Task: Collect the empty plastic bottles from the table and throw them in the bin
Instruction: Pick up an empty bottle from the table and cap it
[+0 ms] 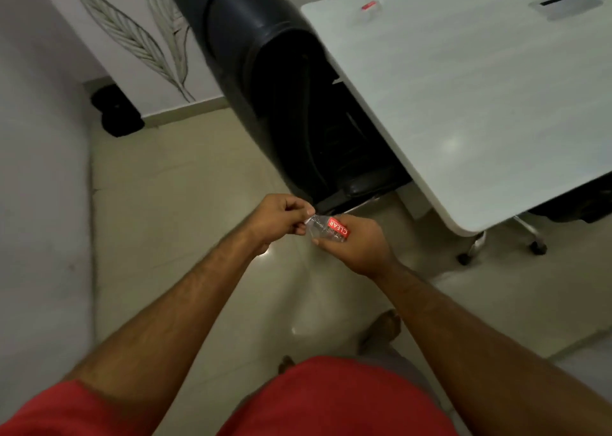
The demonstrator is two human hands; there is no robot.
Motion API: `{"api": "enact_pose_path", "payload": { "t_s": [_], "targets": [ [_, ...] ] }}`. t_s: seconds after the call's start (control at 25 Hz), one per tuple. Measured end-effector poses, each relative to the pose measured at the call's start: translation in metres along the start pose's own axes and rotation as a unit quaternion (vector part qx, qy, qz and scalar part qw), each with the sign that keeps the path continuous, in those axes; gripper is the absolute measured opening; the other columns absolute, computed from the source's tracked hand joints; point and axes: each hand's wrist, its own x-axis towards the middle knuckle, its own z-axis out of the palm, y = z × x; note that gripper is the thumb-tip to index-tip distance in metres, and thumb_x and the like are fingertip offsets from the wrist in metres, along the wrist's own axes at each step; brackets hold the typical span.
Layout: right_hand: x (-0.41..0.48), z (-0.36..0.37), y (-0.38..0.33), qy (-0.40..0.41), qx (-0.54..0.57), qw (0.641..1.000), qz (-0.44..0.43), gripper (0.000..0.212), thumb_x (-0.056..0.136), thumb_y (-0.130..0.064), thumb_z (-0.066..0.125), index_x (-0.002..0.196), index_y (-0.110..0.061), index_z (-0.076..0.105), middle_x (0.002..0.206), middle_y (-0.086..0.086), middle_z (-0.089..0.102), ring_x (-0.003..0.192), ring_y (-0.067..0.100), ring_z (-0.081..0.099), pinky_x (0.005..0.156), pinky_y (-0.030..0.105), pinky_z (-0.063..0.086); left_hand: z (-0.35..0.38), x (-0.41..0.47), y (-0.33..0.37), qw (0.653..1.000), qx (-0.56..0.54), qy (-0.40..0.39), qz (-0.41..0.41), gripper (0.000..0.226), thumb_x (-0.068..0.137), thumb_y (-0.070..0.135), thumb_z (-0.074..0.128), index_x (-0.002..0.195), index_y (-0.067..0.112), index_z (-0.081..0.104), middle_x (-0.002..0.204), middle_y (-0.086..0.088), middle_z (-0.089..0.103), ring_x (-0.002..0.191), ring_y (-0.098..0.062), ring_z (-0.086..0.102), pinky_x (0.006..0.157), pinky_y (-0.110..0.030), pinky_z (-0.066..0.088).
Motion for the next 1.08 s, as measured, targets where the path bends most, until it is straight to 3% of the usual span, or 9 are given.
{"api": "enact_pose_path", "payload": {
  "t_s": [0.12, 0.24, 0.36, 0.56, 0.68, 0.84, 0.96, 1.08],
  "targets": [
    [0.007, 0.055, -0.047, -0.04, 0.009, 0.999, -0.017, 0.034, 0.072, -0.052, 0.079, 0.09, -0.023, 0.075, 0.073, -0.008, 0.072, 0.066, 0.004, 0.066, 0.063, 0.026, 0.052, -0.067, -0.035, -0.026, 0.998, 0.025, 0.059, -0.005, 0.024, 0.091, 0.02, 0.067, 0.093, -0.004, 0.069, 0.073, -0.011, 0.062, 0.061, -0.017, 0.057, 0.059, -0.028, 0.056],
    [0.021, 0.11, -0.096, 0.002, -0.106, 0.987, -0.12, 0.047, 0.072, -0.059, 0.07, 0.099, -0.021, 0.074, 0.086, -0.004, 0.075, 0.077, 0.017, 0.07, 0.067, 0.031, 0.056, -0.125, -0.06, -0.037, 0.982, 0.047, 0.178, -0.051, 0.043, 0.088, 0.037, 0.069, 0.071, -0.002, 0.065, 0.059, -0.008, 0.058, 0.051, -0.019, 0.056, 0.05, -0.028, 0.05],
    [0.041, 0.149, -0.14, 0.044, -0.14, 0.974, -0.174, 0.047, 0.074, -0.059, 0.065, 0.1, -0.02, 0.071, 0.088, -0.001, 0.074, 0.077, 0.021, 0.069, 0.065, 0.034, 0.056, -0.17, -0.068, -0.04, 0.959, -0.052, 0.271, -0.06, 0.041, 0.085, 0.038, 0.072, 0.066, 0.004, 0.061, 0.056, -0.006, 0.055, 0.046, -0.017, 0.051, 0.044, -0.024, 0.045],
    [0.101, 0.195, -0.201, 0.031, -0.095, 0.979, -0.18, 0.049, 0.074, -0.061, 0.068, 0.104, -0.023, 0.07, 0.089, -0.005, 0.072, 0.076, 0.015, 0.065, 0.062, 0.023, 0.046, -0.251, -0.06, -0.029, 0.954, -0.155, 0.253, 0.049, 0.012, 0.093, 0.02, 0.063, 0.089, 0.012, 0.073, 0.079, -0.001, 0.066, 0.07, -0.01, 0.056, 0.062, -0.021, 0.047],
    [0.145, 0.215, -0.239, -0.02, -0.05, 0.988, -0.144, 0.047, 0.074, -0.065, 0.067, 0.102, -0.028, 0.068, 0.088, -0.01, 0.069, 0.075, 0.01, 0.061, 0.057, 0.018, 0.037, -0.311, -0.047, -0.018, 0.948, -0.177, 0.248, 0.095, 0.011, 0.093, 0.01, 0.062, 0.097, 0.011, 0.073, 0.088, -0.004, 0.07, 0.08, -0.012, 0.062, 0.075, -0.025, 0.052],
    [0.204, 0.225, -0.29, -0.091, 0.023, 0.991, -0.093, 0.041, 0.074, -0.064, 0.068, 0.099, -0.031, 0.062, 0.087, -0.011, 0.065, 0.074, 0.009, 0.06, 0.061, 0.027, 0.048, -0.376, -0.025, 0.009, 0.958, -0.153, 0.222, 0.098, 0.022, 0.094, 0.014, 0.061, 0.114, 0.011, 0.07, 0.099, -0.002, 0.072, 0.093, -0.014, 0.066, 0.08, -0.028, 0.052],
    [0.252, 0.23, -0.32, -0.179, 0.128, 0.971, -0.094, 0.038, 0.082, -0.053, 0.068, 0.111, -0.029, 0.063, 0.093, -0.01, 0.066, 0.077, 0.007, 0.062, 0.069, 0.03, 0.053, -0.415, -0.003, 0.039, 0.951, -0.162, 0.228, 0.135, 0.021, 0.095, 0.008, 0.057, 0.113, 0.009, 0.069, 0.1, -0.006, 0.07, 0.091, -0.014, 0.065, 0.083, -0.028, 0.054],
    [0.293, 0.224, -0.344, -0.254, 0.259, 0.928, -0.084, 0.027, 0.097, -0.031, 0.061, 0.117, -0.014, 0.064, 0.091, -0.004, 0.065, 0.069, -0.006, 0.058, 0.067, 0.015, 0.046, -0.442, 0.021, 0.067, 0.934, -0.202, 0.246, 0.163, 0.02, 0.096, 0.004, 0.055, 0.111, 0.003, 0.068, 0.095, -0.008, 0.067, 0.084, -0.013, 0.065, 0.084, -0.026, 0.054]
  ]
}}
